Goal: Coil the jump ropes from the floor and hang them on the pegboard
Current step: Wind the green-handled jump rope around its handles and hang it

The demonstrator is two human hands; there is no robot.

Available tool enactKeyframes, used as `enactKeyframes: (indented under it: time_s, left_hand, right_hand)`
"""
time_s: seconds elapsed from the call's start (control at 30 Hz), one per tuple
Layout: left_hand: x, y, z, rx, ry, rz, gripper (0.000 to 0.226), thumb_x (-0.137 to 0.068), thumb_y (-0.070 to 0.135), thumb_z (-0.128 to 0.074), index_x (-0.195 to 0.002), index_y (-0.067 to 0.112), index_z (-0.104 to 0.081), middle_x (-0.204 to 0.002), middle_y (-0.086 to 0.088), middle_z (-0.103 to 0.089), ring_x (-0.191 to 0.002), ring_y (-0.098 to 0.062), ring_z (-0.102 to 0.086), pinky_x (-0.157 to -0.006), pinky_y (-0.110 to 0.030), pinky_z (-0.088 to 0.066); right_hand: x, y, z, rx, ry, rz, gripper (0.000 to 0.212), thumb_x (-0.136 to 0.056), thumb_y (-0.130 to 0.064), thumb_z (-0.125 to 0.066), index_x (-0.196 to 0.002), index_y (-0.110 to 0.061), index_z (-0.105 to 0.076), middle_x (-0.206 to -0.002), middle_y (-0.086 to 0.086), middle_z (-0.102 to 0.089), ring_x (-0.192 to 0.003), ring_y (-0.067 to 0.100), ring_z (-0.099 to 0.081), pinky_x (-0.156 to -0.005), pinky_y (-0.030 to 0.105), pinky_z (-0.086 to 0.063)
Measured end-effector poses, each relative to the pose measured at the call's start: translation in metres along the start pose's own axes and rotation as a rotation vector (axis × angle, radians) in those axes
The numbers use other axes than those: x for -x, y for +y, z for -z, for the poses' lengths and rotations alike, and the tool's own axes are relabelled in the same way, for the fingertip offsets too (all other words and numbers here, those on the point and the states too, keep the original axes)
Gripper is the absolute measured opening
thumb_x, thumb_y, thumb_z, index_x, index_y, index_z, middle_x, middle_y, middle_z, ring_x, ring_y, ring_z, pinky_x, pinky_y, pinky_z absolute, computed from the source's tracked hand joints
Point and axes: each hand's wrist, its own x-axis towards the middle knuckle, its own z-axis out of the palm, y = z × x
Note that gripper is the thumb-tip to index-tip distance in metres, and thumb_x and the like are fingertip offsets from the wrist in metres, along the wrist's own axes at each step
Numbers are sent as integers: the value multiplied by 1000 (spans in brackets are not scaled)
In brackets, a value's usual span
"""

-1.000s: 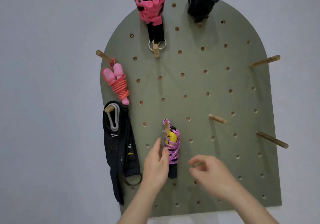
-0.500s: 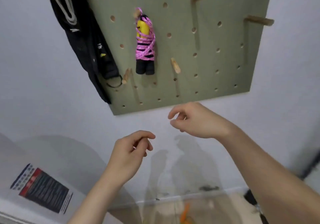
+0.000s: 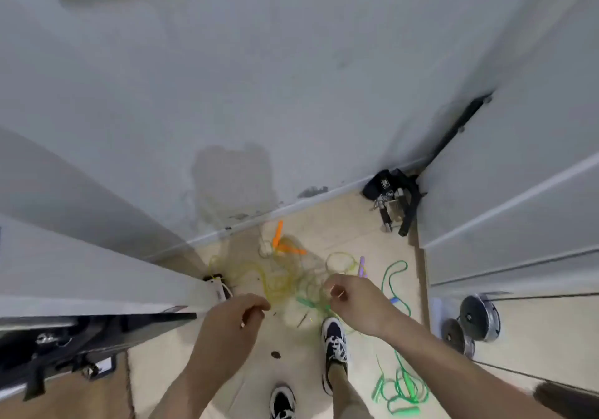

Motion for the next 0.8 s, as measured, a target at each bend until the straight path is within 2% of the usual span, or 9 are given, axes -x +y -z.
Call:
enactKeyframes:
  time_s: [0.1, 0.17, 0.2, 0.33, 0.47, 0.57, 0.7, 0.8]
  left_hand:
    - [7, -45, -39, -19, -89, 27, 32, -89, 8, -57, -83, 39, -63, -81, 21, -65, -79, 8, -60, -68, -7, -40]
    - [7, -68, -62, -10, -125, 54, 26, -89, 4, -56, -86, 28, -67, -81, 20, -63, -79, 18, -57, -69, -3, -38]
    - [4, -80, -74, -23, -134, 64, 24, -89, 4, -56, -88, 24, -68, -81, 19, -63, -80, 17, -57, -71, -3, -37]
    - [-10, -113, -131, -169, -147, 78, 22, -90, 10, -52, -94, 22, -69, -93, 10, -67, -92, -12, -60, -80, -24, -42]
    - [-29, -125, -201, -250, -243, -1, 24, -91, 14, -46, -100, 21, -67, -99, 7, -66, -97, -15, -57, -83, -27, -42]
    - [-38, -139, -261, -279, -368, -37, 25, -92, 14, -45, -101, 20, -68, -101, 6, -67, -97, -14, -59, -84, -28, -44]
    - [-37, -168, -359, -393, -557, -81, 26, -94, 15, -42, -101, 23, -66, -101, 7, -66, -94, -12, -58, -84, -30, -47]
    - [-32, -194, -446, -465, -683, -112, 28, -95, 16, -40, -103, 23, -65, -102, 8, -65, -94, -12, -58, -83, -29, -47]
  right_hand:
    - [10, 50, -57, -100, 2, -209, 32, -86, -11, -55, -115, -20, -62, -101, -1, -65, -89, 16, -59, -72, 20, -38]
    - [15, 80, -89, -119, 15, -307, 35, -87, -13, -55, -121, -21, -60, -101, -4, -64, -90, 14, -59, -72, 19, -37]
    - [17, 94, -103, -122, 18, -344, 36, -87, -13, -55, -123, -21, -59, -103, -3, -63, -93, 15, -59, -74, 20, -38]
    - [21, 148, -151, 166, -11, -315, 50, -91, -19, -49, -141, -24, -43, -126, 1, -57, -119, 21, -51, -92, 29, -41]
    - [21, 206, -194, 157, -36, -349, 51, -92, -22, -47, -142, -27, -38, -131, -3, -53, -122, 19, -45, -95, 30, -40]
    - [16, 264, -226, -43, 9, -499, 47, -92, -20, -51, -137, -28, -45, -125, -2, -57, -115, 17, -52, -92, 26, -40]
    - [4, 353, -283, -541, 149, -749, 40, -87, -9, -53, -123, -27, -54, -108, 2, -62, -77, 19, -59, -61, 24, -45]
    - [-9, 427, -338, -799, 197, -832, 41, -86, -4, -55, -123, -20, -55, -98, 6, -63, -69, 24, -53, -61, 34, -44]
